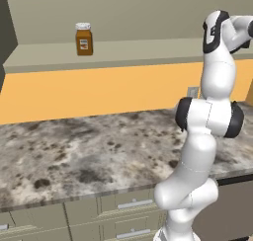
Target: Collect the turmeric, mayonnaise, and shaker from the cabinet and place them next to the stove.
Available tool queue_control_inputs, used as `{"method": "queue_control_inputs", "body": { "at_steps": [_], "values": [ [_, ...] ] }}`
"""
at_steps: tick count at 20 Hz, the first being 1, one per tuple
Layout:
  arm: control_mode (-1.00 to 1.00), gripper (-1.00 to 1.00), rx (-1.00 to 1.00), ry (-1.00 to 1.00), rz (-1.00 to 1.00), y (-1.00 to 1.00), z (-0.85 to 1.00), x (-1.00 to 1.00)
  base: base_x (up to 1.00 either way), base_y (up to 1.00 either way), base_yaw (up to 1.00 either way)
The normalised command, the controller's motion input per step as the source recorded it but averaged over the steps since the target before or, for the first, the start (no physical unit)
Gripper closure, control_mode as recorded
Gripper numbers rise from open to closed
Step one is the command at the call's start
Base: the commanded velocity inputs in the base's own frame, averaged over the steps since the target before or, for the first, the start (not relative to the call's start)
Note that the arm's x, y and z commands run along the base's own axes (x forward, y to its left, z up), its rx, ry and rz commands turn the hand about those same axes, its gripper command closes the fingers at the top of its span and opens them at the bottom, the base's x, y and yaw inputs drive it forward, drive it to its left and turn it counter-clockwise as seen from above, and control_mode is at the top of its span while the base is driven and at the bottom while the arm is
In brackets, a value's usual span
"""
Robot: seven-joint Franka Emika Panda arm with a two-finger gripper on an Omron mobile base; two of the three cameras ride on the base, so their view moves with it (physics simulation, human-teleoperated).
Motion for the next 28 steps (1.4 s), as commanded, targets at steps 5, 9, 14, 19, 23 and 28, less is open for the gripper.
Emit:
{"method": "queue_control_inputs", "body": {
  "at_steps": [5, 9, 14, 19, 23, 28],
  "values": [
    [-1.0, 1.0, 0.0, 0.0, 0.04, -0.02, -0.01, 0.07, 0.0, 0.0, 0.0],
    [-1.0, 1.0, 0.0, 0.0, 0.01, 0.0, 0.0, 0.0, 0.0, 0.0, 0.0],
    [-1.0, 1.0, 0.0, -0.06, 0.0, 0.0, 0.0, -0.22, 0.0, 0.0, 0.0],
    [-1.0, 1.0, 0.0, -0.12, 0.03, 0.0, -0.01, -0.6, 0.0, 0.0, 0.0],
    [-1.0, 1.0, 0.0, -0.09, 0.08, 0.14, -0.04, -0.88, 0.0, 0.0, 0.0],
    [-1.0, 1.0, -0.01, -0.02, 0.08, 0.48, 0.0, -0.92, 0.0, 0.0, 0.0]
  ]
}}
